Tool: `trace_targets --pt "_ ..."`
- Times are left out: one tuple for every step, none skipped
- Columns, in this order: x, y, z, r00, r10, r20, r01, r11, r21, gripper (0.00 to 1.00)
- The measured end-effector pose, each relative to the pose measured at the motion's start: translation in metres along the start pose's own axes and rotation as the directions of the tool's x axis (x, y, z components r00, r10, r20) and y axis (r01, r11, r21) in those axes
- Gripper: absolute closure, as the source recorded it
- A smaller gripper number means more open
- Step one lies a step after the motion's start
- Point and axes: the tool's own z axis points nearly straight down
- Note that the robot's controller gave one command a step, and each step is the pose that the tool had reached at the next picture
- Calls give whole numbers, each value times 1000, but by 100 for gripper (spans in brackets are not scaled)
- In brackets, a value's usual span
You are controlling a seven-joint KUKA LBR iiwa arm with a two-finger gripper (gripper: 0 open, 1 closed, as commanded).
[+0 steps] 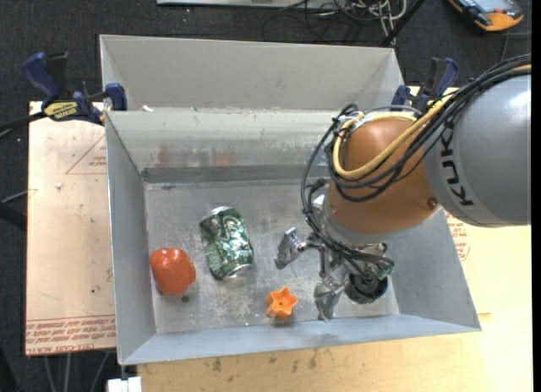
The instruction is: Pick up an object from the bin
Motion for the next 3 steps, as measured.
trace_targets --pt "0 0 0 1000 0 0 0 1000 0 0" --pt "-14 12 34 997 -74 4 74 997 4 0" --pt "-3 4 83 991 -134 21 134 991 13 100"
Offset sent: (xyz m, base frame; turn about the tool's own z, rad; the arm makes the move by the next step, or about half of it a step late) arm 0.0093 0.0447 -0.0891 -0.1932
